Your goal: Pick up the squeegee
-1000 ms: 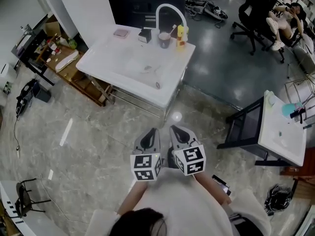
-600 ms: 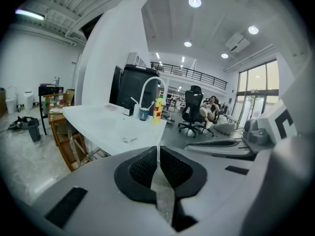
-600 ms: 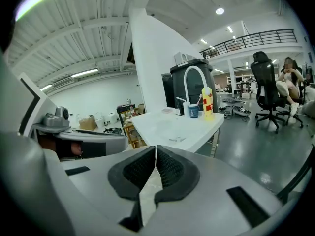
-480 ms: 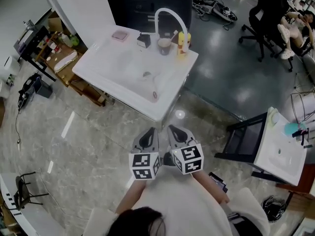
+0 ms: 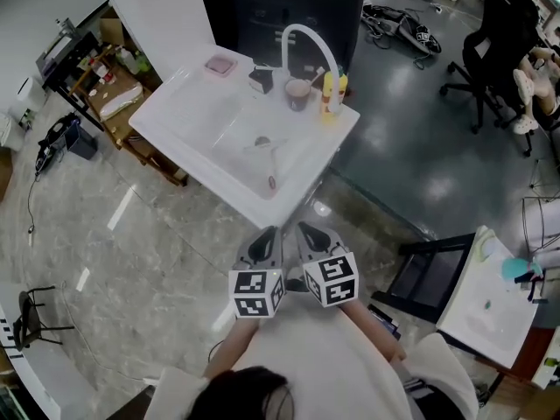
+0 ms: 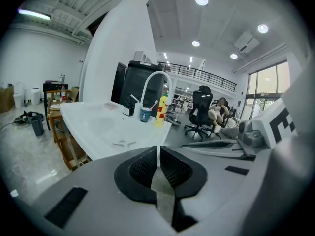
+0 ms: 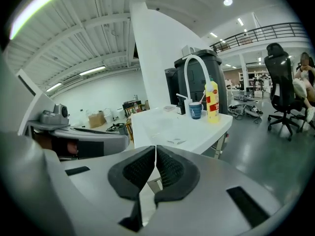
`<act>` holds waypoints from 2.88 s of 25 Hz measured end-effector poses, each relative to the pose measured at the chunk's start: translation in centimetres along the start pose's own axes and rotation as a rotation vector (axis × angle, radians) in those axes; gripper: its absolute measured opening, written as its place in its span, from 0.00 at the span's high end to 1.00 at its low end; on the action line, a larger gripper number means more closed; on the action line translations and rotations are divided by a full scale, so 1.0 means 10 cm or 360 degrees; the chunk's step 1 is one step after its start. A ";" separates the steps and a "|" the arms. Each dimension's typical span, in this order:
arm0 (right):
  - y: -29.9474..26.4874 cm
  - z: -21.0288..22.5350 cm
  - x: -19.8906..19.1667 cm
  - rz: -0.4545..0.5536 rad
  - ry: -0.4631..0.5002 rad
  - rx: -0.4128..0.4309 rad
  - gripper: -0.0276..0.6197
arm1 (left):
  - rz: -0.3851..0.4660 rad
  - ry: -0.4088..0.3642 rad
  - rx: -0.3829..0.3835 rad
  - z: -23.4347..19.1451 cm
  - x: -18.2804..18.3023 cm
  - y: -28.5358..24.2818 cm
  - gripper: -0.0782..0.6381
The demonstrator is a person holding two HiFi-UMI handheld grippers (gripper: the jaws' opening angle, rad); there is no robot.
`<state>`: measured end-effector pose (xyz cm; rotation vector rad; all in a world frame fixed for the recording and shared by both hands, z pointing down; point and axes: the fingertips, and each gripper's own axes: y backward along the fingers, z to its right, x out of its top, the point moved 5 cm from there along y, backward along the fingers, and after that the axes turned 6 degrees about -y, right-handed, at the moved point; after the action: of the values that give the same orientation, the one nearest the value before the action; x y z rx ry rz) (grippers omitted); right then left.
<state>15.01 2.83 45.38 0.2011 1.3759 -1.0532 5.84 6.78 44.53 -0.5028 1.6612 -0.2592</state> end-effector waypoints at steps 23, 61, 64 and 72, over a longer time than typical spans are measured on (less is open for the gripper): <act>-0.24 0.27 0.08 -0.0038 -0.0024 0.0078 0.91 | -0.0027 -0.0033 0.0049 0.07 0.17 -0.41 0.84; -2.24 0.24 0.64 -0.0353 -0.0159 -0.0164 0.91 | -0.0223 -0.0015 -0.0089 -1.69 0.64 -1.48 0.84; -2.41 0.29 0.64 -0.0387 -0.0177 -0.0220 0.91 | -0.0255 -0.0025 -0.0137 -1.80 0.65 -1.60 0.84; -2.87 0.46 0.61 -0.0526 -0.0297 -0.0317 0.69 | -0.0368 -0.0110 -0.0303 -2.08 0.70 -1.99 0.84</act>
<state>-2.86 -19.17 54.09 -0.2742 1.3600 -1.1638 -11.65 -16.37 50.52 -0.8407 1.5683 -0.2505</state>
